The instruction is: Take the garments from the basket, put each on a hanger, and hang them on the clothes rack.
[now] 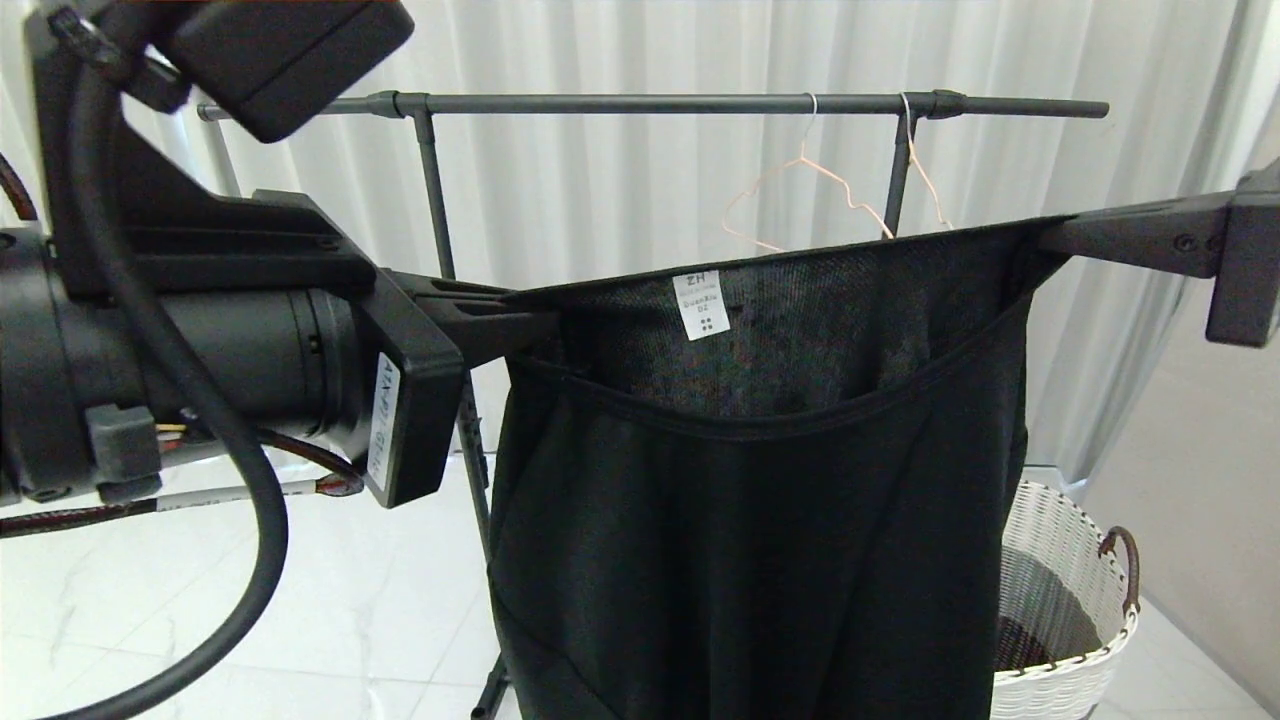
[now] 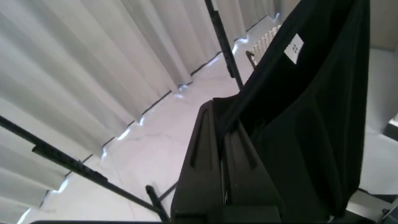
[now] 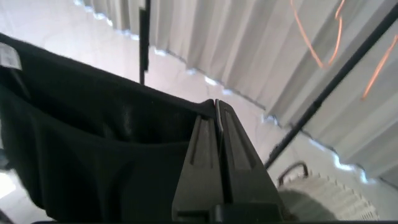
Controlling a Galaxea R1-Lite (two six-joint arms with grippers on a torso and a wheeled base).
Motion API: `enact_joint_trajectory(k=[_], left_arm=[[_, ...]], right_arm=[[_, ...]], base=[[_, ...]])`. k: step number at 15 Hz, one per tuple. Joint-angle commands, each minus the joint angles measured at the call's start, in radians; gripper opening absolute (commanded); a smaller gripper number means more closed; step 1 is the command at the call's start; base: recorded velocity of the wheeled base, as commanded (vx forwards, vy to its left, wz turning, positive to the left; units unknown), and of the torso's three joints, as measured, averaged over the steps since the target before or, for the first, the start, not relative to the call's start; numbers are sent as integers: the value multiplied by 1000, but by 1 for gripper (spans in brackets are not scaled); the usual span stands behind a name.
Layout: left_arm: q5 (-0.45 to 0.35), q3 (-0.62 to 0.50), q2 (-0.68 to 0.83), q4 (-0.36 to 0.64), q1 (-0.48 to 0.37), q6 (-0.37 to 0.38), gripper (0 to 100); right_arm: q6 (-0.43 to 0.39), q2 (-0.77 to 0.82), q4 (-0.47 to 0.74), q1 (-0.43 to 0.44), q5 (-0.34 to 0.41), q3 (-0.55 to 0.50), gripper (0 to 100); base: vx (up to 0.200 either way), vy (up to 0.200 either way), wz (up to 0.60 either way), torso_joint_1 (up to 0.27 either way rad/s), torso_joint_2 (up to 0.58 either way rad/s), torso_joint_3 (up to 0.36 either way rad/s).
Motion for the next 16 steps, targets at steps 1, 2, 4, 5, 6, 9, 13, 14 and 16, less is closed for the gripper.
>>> enact_joint_trajectory(k=[1,2,4,5,6,9,13,14,16], left_arm=[[0,1,5,-1,-1,0,0],[-9,0,22,-16,-1,-2,0],[-47,-3,86,-139,2,-2,0],[-56,-5,118,-191,8,0,0],[-64,-8,172,-275,11,3,0],[-81,-34,241,-294,11,3,0],[-141,-45,265,-295,16,0,0],[-145,-42,264,-295,16,-2,0],[-145,-40,264,-295,16,-7,0]], right_arm=[[0,2,7,-9,-1,-2,0],[3,-18,93,-69,1,-19,0],[4,-67,185,-73,59,-19,0],[4,-87,220,-73,98,-19,0],[4,-124,286,-72,162,-19,0],[4,-184,376,-70,242,-10,0],[6,-225,402,-3,314,42,0],[7,-231,401,25,314,51,0],[7,-231,399,62,314,57,0]], base=[[0,0,0,0,0,0],[0,0,0,0,0,0],[0,0,0,0,0,0],[0,0,0,0,0,0],[0,0,0,0,0,0],[0,0,0,0,0,0],[0,0,0,0,0,0],[0,0,0,0,0,0],[0,0,0,0,0,0]])
